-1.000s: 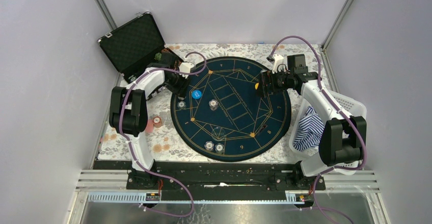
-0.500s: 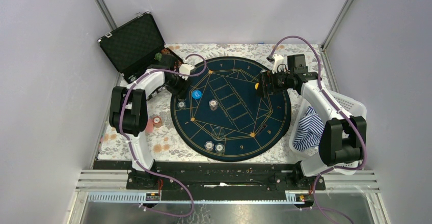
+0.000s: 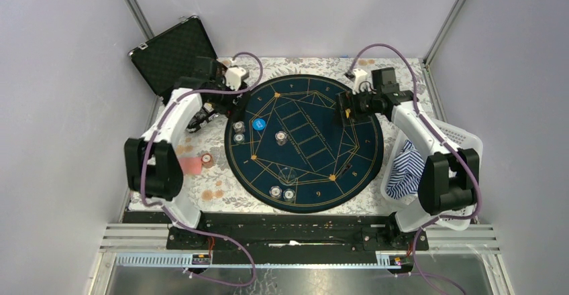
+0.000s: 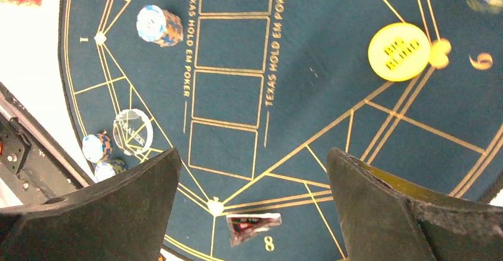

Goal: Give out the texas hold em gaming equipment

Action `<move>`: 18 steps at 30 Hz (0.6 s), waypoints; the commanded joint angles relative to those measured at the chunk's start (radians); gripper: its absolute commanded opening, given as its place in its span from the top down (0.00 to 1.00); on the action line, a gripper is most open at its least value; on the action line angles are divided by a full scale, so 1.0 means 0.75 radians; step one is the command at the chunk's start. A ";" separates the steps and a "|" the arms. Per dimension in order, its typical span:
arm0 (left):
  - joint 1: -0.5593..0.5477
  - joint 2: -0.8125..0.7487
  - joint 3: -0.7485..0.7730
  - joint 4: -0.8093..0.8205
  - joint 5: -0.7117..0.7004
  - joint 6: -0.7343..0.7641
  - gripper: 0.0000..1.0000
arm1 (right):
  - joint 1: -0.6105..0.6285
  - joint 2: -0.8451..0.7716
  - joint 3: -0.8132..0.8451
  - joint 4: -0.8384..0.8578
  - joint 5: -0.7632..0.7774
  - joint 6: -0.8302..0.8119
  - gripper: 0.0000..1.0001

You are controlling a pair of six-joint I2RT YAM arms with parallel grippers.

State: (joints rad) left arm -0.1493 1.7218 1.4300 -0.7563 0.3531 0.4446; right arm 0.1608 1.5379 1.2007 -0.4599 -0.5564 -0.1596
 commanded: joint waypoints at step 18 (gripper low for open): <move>0.330 -0.433 -0.168 0.111 0.301 -0.442 0.01 | 0.666 0.607 0.633 -0.099 0.368 -0.030 0.01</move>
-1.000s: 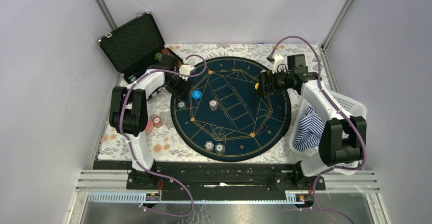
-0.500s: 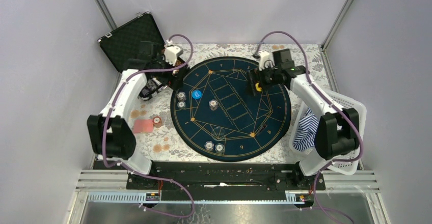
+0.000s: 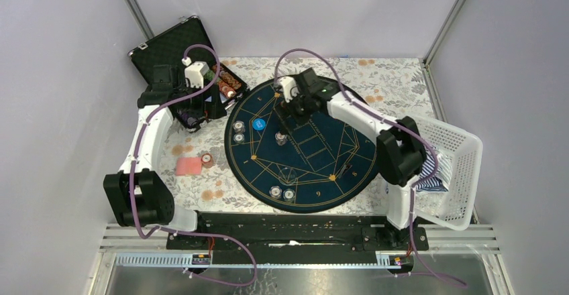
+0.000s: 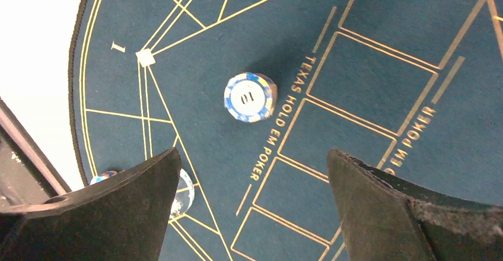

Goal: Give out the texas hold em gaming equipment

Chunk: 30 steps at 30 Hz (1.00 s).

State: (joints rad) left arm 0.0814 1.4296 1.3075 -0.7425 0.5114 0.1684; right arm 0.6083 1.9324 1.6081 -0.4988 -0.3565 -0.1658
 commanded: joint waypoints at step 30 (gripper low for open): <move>0.038 -0.029 -0.009 0.098 0.136 -0.084 0.01 | 0.191 0.407 0.284 -0.086 0.275 -0.009 0.38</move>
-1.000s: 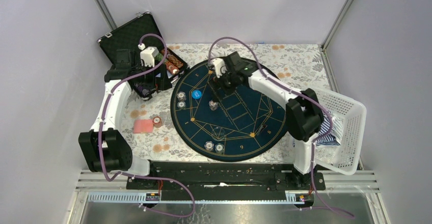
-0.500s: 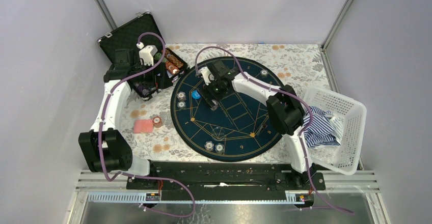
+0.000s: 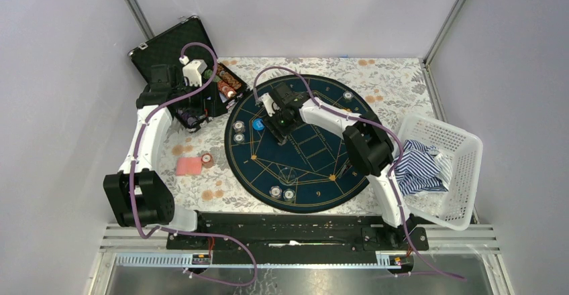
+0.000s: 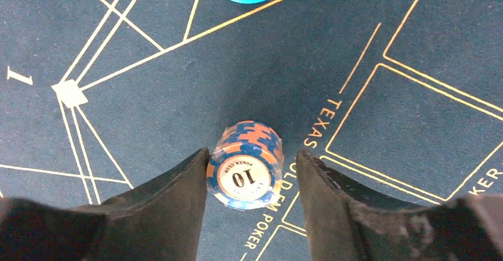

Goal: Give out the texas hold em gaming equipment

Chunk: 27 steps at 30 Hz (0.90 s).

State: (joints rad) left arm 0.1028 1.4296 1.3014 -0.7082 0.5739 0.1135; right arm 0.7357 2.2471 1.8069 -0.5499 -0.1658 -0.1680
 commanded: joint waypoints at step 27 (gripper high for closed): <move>0.010 -0.055 -0.015 0.052 0.073 -0.013 0.01 | -0.783 -0.338 -0.089 -0.055 -0.058 -0.166 0.56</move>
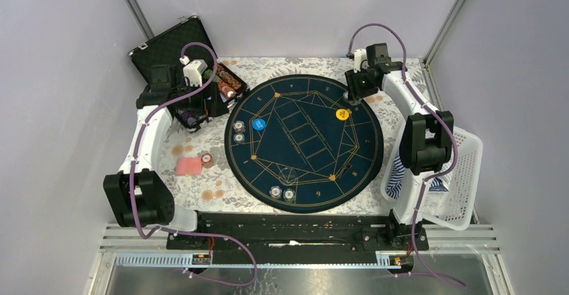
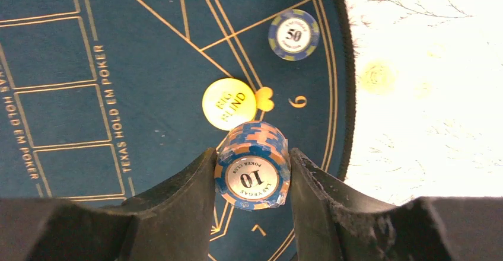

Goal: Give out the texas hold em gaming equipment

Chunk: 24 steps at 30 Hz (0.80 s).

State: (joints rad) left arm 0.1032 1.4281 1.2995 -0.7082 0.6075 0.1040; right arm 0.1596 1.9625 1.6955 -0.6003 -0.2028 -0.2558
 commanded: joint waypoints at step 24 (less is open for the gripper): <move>0.008 -0.080 -0.050 0.073 0.021 -0.001 0.01 | -0.053 0.338 0.122 0.238 0.107 -0.085 0.54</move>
State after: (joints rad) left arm 0.1032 1.4063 1.2663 -0.6933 0.6067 0.1040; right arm 0.1234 2.2047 1.7233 -0.4694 -0.1383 -0.3130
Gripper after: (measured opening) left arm 0.987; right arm 0.508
